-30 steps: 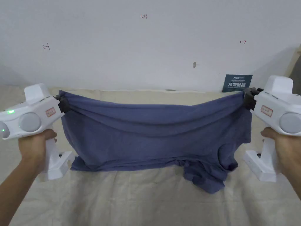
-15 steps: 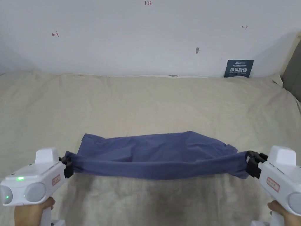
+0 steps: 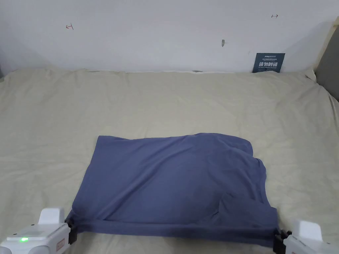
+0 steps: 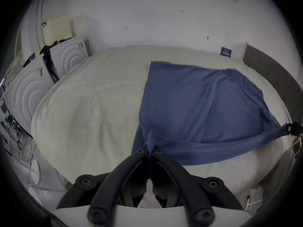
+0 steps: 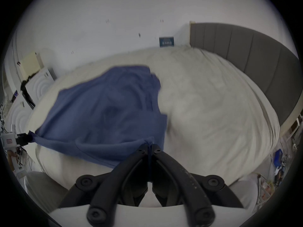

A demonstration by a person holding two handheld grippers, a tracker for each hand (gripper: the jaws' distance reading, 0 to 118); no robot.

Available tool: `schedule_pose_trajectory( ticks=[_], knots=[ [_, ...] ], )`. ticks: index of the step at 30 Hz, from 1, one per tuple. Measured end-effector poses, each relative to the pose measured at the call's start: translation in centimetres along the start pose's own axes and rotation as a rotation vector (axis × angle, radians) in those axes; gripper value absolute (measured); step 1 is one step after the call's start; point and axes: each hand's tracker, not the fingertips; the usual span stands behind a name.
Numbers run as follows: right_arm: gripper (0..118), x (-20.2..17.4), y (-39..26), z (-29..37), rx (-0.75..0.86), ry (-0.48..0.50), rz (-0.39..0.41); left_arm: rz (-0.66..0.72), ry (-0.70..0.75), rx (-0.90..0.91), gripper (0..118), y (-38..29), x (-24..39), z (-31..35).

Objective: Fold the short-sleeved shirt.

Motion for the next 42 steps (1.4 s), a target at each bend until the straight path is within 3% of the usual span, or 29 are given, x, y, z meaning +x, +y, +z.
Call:
schedule_pose_trajectory(
  ticks=[5,8,10,11,12,13,14,15,17,23,26,29,31,32,35,36,42],
  knots=[
    [5,0.0,-2.6,-2.9,-0.130,-0.022,-0.019,-0.005,0.027,-0.088,5,-1.9,0.5,-1.5],
    [6,-0.1,-2.3,-2.8,-0.110,-0.028,-0.023,0.011,0.031,-0.099,7,-2.1,0.7,-2.0],
    [11,-0.3,-1.5,-2.2,-0.107,-0.035,-0.015,0.037,0.046,-0.091,33,-2.0,0.8,-1.8],
    [23,-0.5,-1.4,-2.0,-0.104,-0.033,-0.018,0.058,0.053,-0.101,60,-1.7,0.8,-1.6],
    [50,-0.6,-0.9,-1.5,-0.090,-0.026,-0.029,0.075,0.058,-0.106,94,-1.3,0.7,-1.3],
    [71,-0.8,-0.2,-0.7,-0.060,-0.021,-0.034,0.105,0.053,-0.100,110,-0.8,0.7,-0.5],
    [85,-1.0,0.6,0.1,-0.015,-0.009,-0.033,0.143,0.031,-0.077,114,-0.2,0.6,0.2],
    [96,-1.6,1.6,1.9,0.035,0.003,-0.035,0.176,-0.010,-0.023,114,0.5,0.6,1.4],
    [101,-2.4,3.4,4.2,0.154,0.019,-0.042,0.210,-0.061,0.115,114,2.5,1.0,4.1],
    [104,-5.0,8.7,11.3,0.496,0.030,-0.037,0.130,-0.083,0.435,114,8.4,3.5,10.9],
    [111,-6.4,9.9,14.1,0.642,0.013,0.007,0.099,-0.055,0.569,114,10.5,5.1,13.2],
    [111,-7.8,10.3,15.8,0.729,-0.021,0.063,0.085,-0.044,0.667,111,11.7,6.4,14.4],
    [103,-8.6,10.3,16.6,0.776,-0.040,0.095,0.086,-0.033,0.706,94,12.0,7.3,15.0],
    [93,-8.9,10.2,16.9,0.795,-0.045,0.110,0.088,-0.025,0.728,81,12.1,7.6,15.2],
    [20,-9.7,10.0,17.3,0.809,-0.073,0.115,0.092,-0.033,0.762,9,12.0,8.3,15.2],
    [3,-9.7,10.1,17.3,0.812,-0.076,0.120,0.091,-0.046,0.762,1,12.0,8.4,15.1],
    [2,-9.6,9.9,17.0,0.797,-0.061,0.129,0.056,-0.077,0.729,0,11.4,8.2,14.7]
  ],
)
